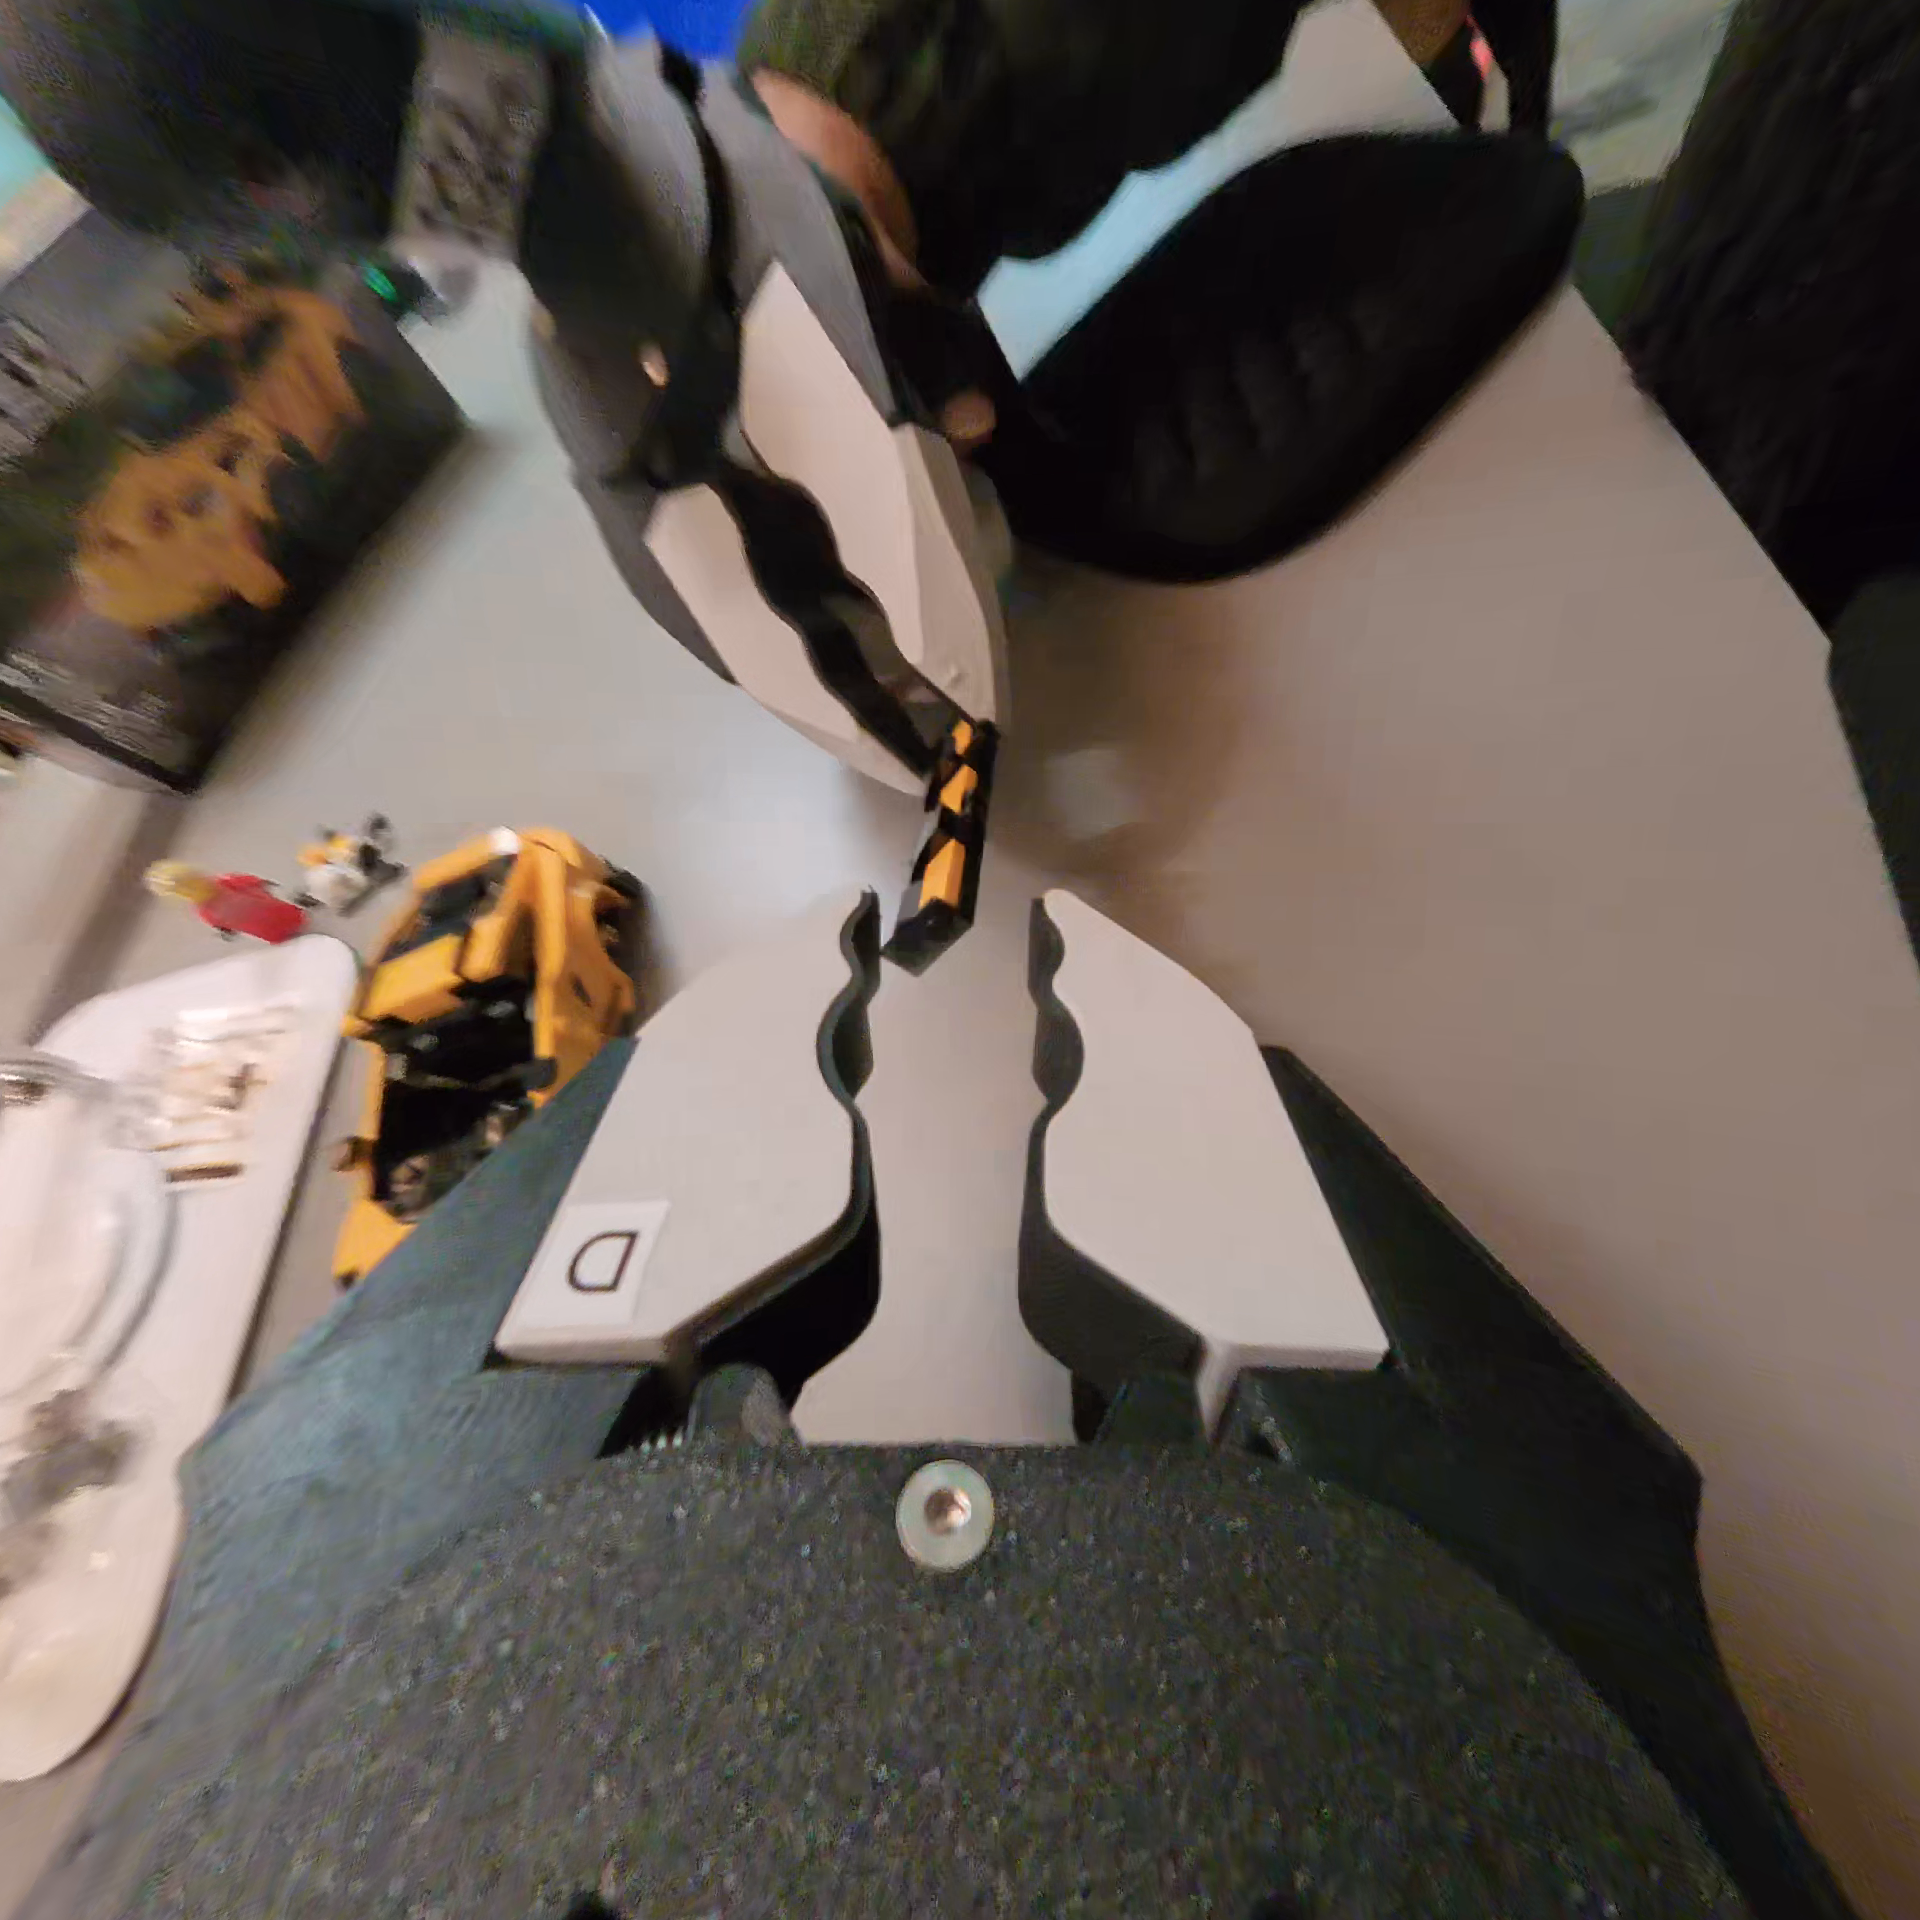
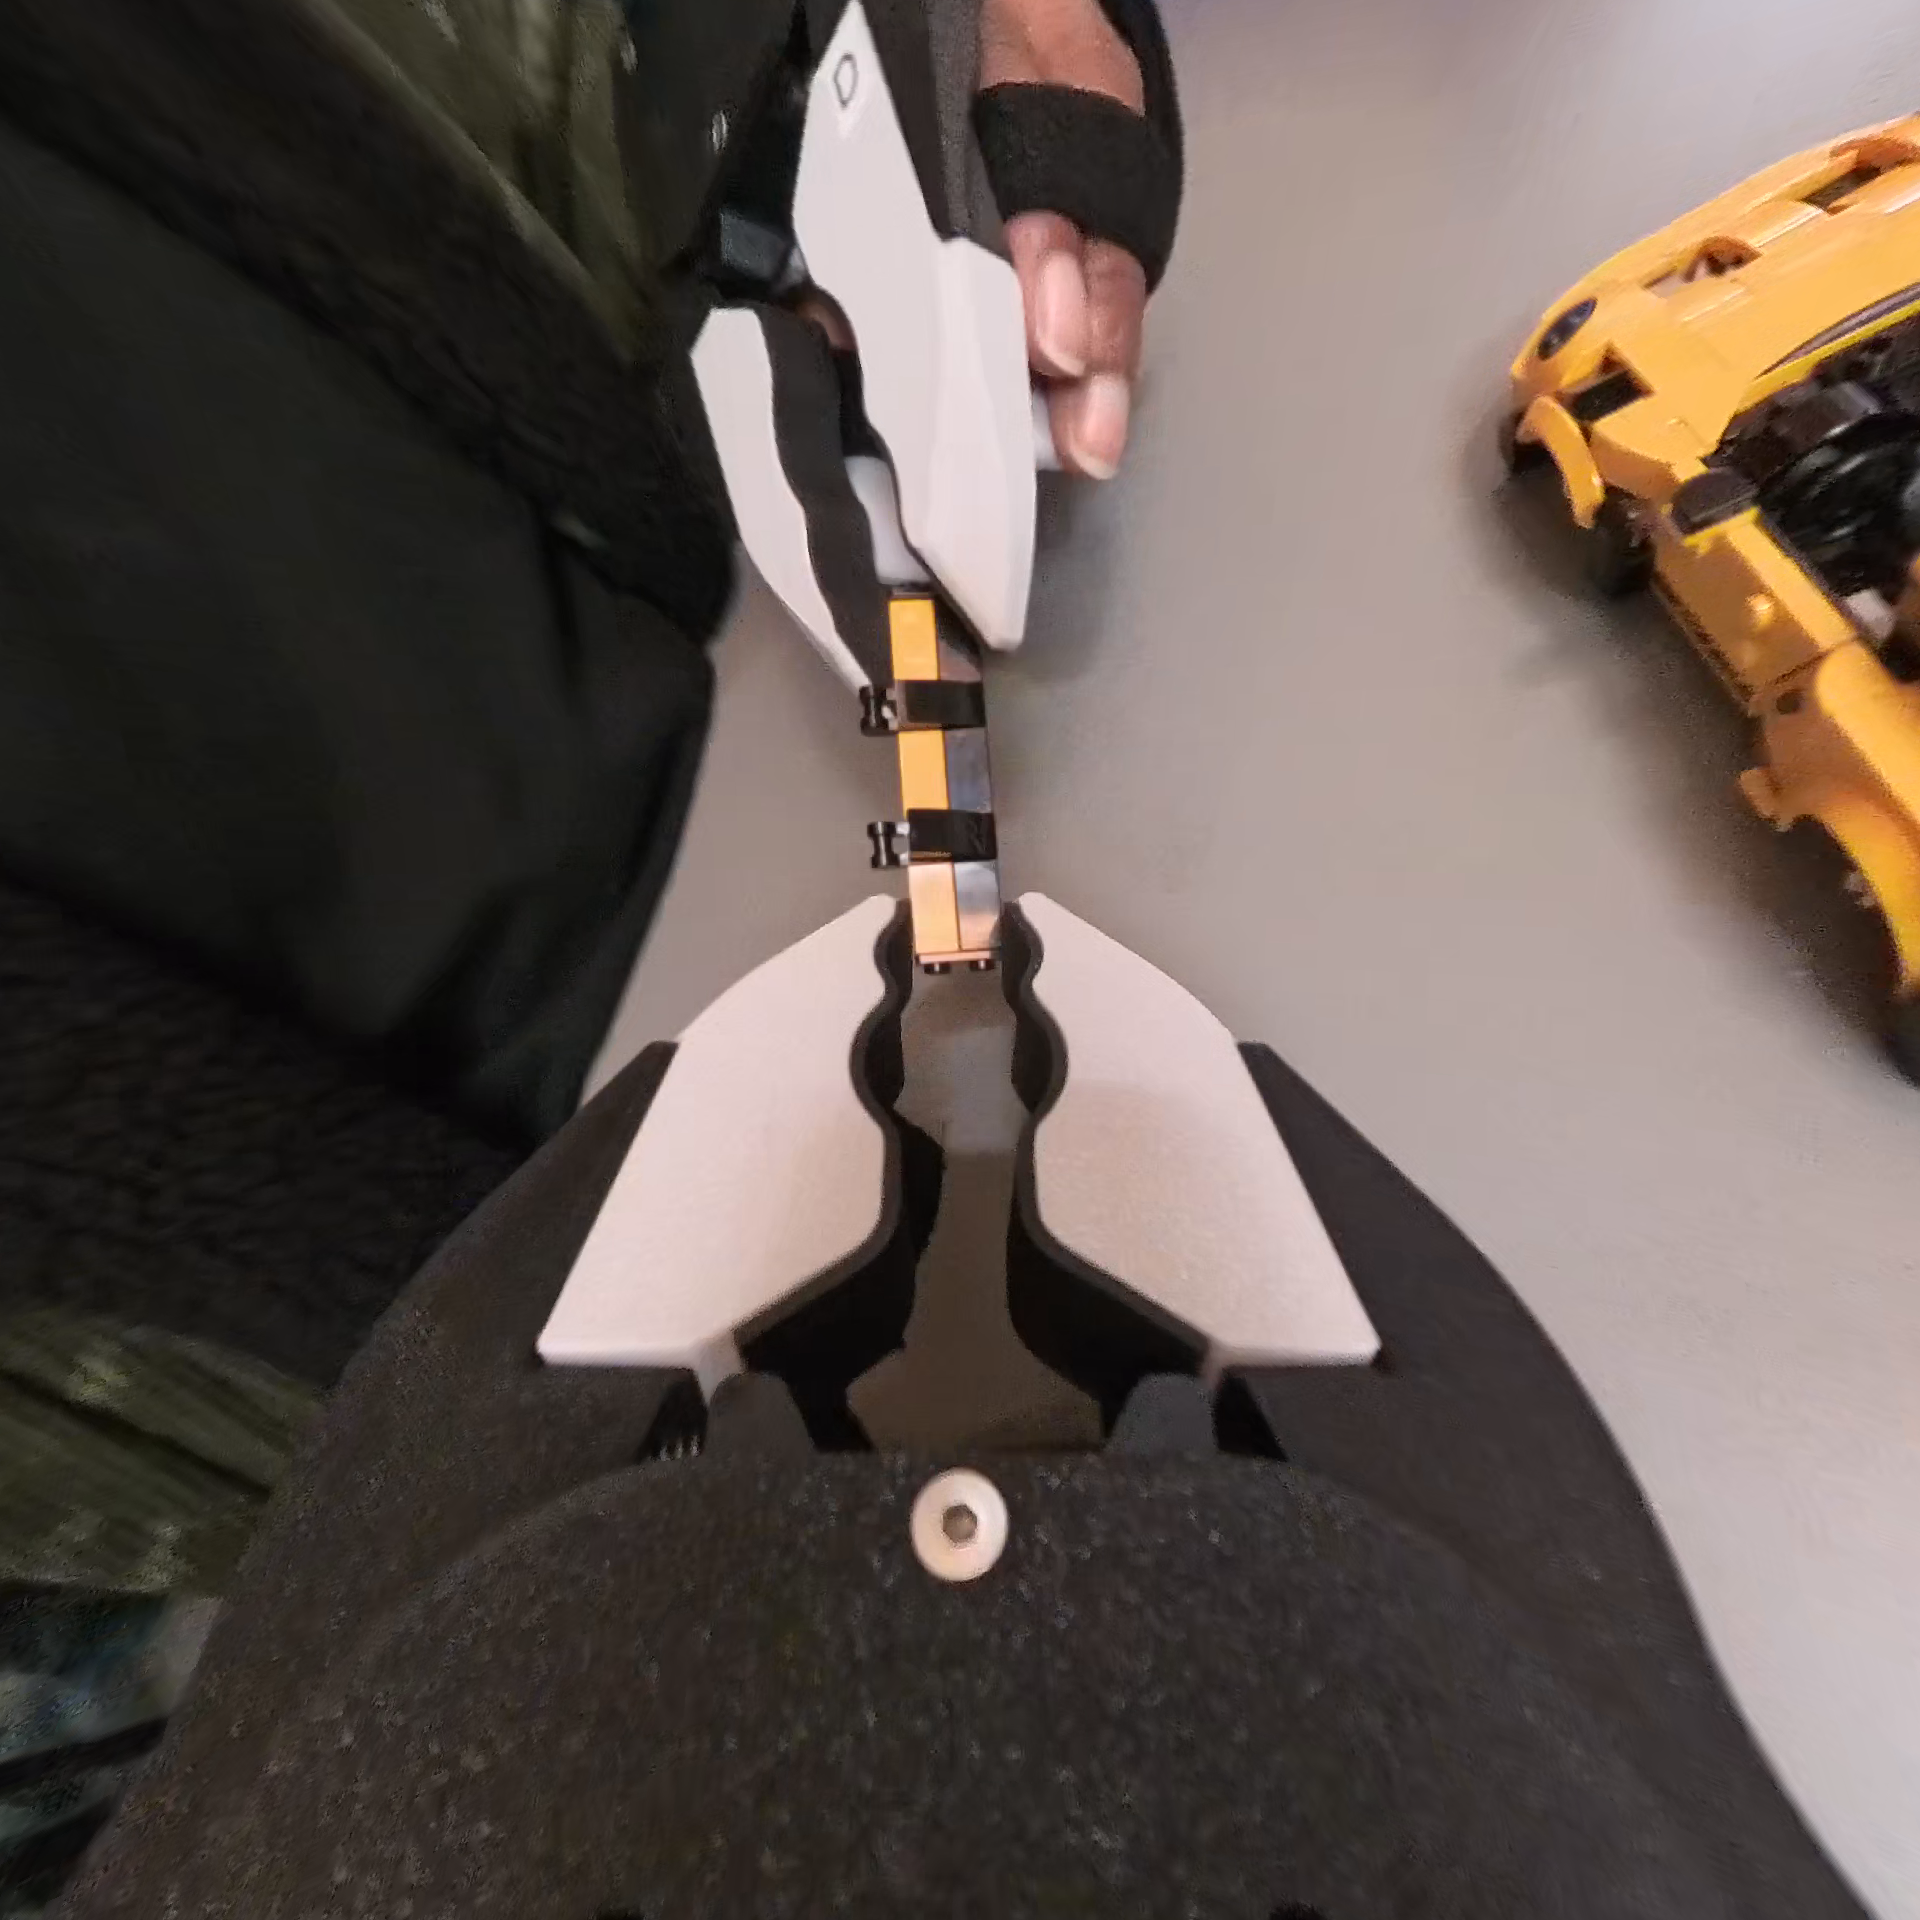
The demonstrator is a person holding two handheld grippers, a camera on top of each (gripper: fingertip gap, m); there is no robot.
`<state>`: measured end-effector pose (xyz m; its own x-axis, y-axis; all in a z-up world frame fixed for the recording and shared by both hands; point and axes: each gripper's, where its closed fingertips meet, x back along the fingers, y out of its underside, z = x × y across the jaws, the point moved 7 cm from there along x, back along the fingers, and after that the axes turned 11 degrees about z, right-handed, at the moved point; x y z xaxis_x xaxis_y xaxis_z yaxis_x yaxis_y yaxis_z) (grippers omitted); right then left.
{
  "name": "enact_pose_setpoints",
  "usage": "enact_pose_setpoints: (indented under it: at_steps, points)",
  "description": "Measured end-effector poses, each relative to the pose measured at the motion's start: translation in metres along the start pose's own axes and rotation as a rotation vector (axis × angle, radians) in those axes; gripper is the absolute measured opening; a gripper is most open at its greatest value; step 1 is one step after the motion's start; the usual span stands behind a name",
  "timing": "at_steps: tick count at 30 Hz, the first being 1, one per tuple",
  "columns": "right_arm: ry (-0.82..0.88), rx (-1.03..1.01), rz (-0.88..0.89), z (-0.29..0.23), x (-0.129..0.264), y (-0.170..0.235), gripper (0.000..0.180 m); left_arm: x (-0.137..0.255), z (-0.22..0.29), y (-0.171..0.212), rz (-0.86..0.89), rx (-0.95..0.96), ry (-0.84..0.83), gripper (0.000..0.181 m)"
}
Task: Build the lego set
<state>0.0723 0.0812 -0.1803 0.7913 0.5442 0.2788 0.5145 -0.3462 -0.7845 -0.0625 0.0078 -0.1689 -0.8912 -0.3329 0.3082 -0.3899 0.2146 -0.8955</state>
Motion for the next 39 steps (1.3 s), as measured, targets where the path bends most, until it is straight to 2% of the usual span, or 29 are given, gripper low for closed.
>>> enact_pose_setpoints:
  at_steps: [6,9,11,13,15,18,20,27,39]
  points:
    - [-0.131,-0.102,0.039,-0.009,-0.008,0.000,0.016,0.006,0.006,-0.018,0.094,-0.095,-0.009,0.014]
    - [-0.121,-0.094,0.070,-0.009,-0.006,-0.004,0.016,0.009,0.007,-0.022,0.085,-0.114,-0.020,0.012]
    - [-0.070,-0.036,0.101,-0.013,-0.001,-0.011,0.018,0.010,0.006,-0.023,0.089,-0.135,-0.034,0.009]
    - [0.009,0.075,0.109,-0.024,0.003,-0.018,0.028,0.011,0.004,-0.024,0.078,-0.134,-0.044,0.009]
    - [0.168,0.271,0.066,-0.036,0.001,-0.021,0.035,0.011,0.002,-0.022,0.060,-0.120,-0.044,0.009]
    - [0.454,0.575,-0.045,-0.045,-0.012,-0.018,0.036,0.010,0.001,-0.019,0.045,-0.093,-0.029,0.008]
    - [0.549,0.704,-0.123,-0.047,-0.024,-0.010,0.036,0.009,0.000,-0.018,0.035,-0.081,-0.016,0.009]
    - [0.610,0.835,-0.186,-0.044,-0.039,-0.002,0.013,0.004,0.007,-0.017,0.008,-0.090,0.013,0.008]
    - [0.605,0.826,-0.099,-0.050,-0.037,-0.007,0.010,0.010,0.008,-0.028,0.057,-0.114,0.002,0.008]
